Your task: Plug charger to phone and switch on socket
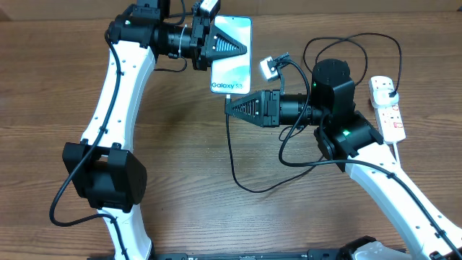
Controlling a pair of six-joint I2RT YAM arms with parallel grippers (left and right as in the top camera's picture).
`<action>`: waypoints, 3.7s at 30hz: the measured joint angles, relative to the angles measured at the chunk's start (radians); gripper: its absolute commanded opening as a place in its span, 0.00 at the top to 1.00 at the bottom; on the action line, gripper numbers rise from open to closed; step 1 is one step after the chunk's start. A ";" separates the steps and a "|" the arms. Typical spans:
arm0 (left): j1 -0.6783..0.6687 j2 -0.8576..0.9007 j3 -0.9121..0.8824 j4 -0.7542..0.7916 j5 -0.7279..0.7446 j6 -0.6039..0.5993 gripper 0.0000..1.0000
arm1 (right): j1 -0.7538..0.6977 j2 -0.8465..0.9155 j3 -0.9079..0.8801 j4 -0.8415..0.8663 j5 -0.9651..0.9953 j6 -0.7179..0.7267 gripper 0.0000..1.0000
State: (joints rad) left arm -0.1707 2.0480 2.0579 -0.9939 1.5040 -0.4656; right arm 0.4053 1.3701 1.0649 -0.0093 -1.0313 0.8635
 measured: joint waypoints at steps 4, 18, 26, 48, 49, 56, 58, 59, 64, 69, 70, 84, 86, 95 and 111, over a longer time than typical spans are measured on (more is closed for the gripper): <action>0.000 0.000 0.000 0.000 0.008 0.000 0.96 | 0.000 0.000 0.000 0.000 0.003 0.000 0.96; 0.000 0.000 0.000 0.000 0.015 0.000 0.96 | 0.000 0.000 0.000 0.024 0.004 0.000 0.96; 0.000 0.000 0.000 0.000 0.015 0.000 0.96 | 0.000 0.000 0.000 0.016 0.008 0.001 0.96; 0.000 0.000 0.000 0.003 0.015 -0.008 0.96 | -0.002 0.000 0.000 0.021 0.010 0.015 0.96; 0.000 0.000 0.000 0.004 0.015 -0.008 0.96 | -0.005 0.000 0.000 0.022 0.007 0.016 0.96; 0.000 0.000 0.000 0.008 0.014 -0.008 0.96 | -0.026 0.000 0.000 0.007 -0.021 0.023 0.96; 0.000 0.000 0.000 0.008 0.014 -0.008 0.96 | -0.026 0.000 0.000 -0.004 -0.021 0.024 0.96; 0.000 0.000 0.000 0.008 0.014 -0.008 0.96 | -0.026 0.000 0.000 -0.009 -0.021 0.024 0.96; 0.000 0.000 0.000 0.007 0.014 -0.022 0.96 | -0.026 0.000 0.000 -0.010 -0.024 0.024 0.96; 0.000 0.000 0.000 0.007 0.014 -0.032 0.96 | -0.026 0.000 0.000 -0.010 -0.024 0.023 0.96; 0.000 0.000 0.000 0.007 0.014 -0.033 0.96 | -0.026 0.000 0.000 -0.009 -0.024 0.024 0.96; 0.000 0.000 0.000 0.007 -0.009 -0.034 0.96 | -0.026 0.000 0.000 0.002 -0.022 0.026 0.96; 0.000 0.000 0.000 0.007 -0.008 -0.034 0.96 | -0.026 0.000 0.000 0.002 -0.019 0.026 0.96; 0.000 0.000 0.000 0.006 -0.009 -0.039 0.96 | -0.025 0.000 0.000 0.002 -0.015 0.026 0.96; -0.011 0.000 0.000 0.007 -0.013 -0.056 0.96 | -0.025 0.000 0.000 0.002 -0.017 0.026 0.96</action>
State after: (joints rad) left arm -0.1818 2.0480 2.0579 -0.9871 1.4914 -0.5220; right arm 0.3805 1.3701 1.0649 -0.0071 -1.0481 0.8894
